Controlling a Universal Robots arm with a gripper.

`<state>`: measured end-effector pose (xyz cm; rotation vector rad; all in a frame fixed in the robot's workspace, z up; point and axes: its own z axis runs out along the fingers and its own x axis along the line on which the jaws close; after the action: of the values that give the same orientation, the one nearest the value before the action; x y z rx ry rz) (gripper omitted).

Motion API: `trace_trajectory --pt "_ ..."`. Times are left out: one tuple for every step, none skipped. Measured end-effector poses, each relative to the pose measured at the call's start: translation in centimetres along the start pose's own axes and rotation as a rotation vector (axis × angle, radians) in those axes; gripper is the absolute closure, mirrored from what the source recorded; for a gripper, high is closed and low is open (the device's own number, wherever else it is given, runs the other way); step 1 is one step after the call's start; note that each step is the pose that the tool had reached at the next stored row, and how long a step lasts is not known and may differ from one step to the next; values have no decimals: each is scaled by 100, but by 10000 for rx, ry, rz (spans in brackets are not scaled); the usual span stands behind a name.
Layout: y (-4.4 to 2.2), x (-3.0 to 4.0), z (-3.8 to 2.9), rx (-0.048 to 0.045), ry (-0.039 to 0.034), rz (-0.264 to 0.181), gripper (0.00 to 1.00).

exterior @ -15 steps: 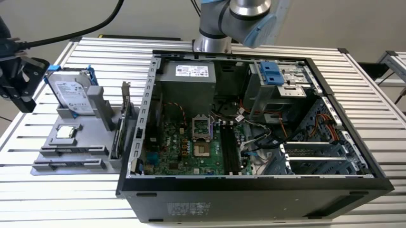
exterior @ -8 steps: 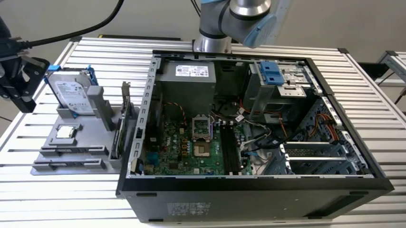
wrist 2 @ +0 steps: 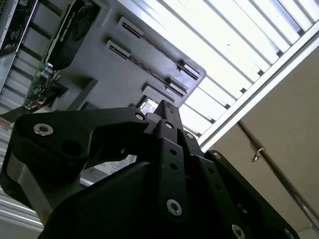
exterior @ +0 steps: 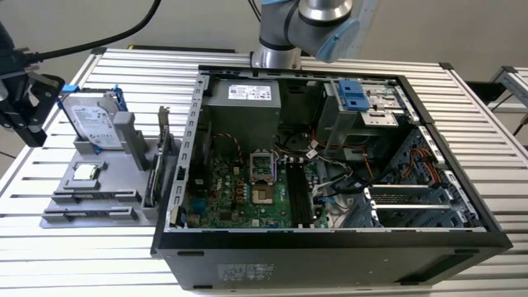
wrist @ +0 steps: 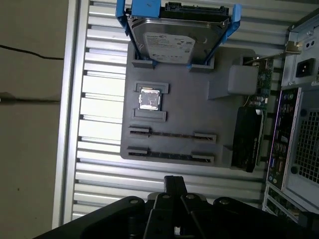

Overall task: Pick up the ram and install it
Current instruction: 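Pick up the ram and move it above insertion slot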

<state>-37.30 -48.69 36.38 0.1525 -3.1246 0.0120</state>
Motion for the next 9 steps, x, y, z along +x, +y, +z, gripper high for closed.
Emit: trace_trajectory --pt "0 0 0 0 0 -18 100" --pt "0 0 0 0 -1 -36 100" --pt "0 0 0 0 -1 -53 100" --pt "0 0 0 1 -1 -72 100" --pt "0 0 0 1 -1 -90 100" --pt "0 0 0 1 -1 -109 100" --pt "0 0 0 1 -1 -127 100" --pt "0 0 0 1 -2 -145 100" --pt "0 0 0 2 -2 -161 100"
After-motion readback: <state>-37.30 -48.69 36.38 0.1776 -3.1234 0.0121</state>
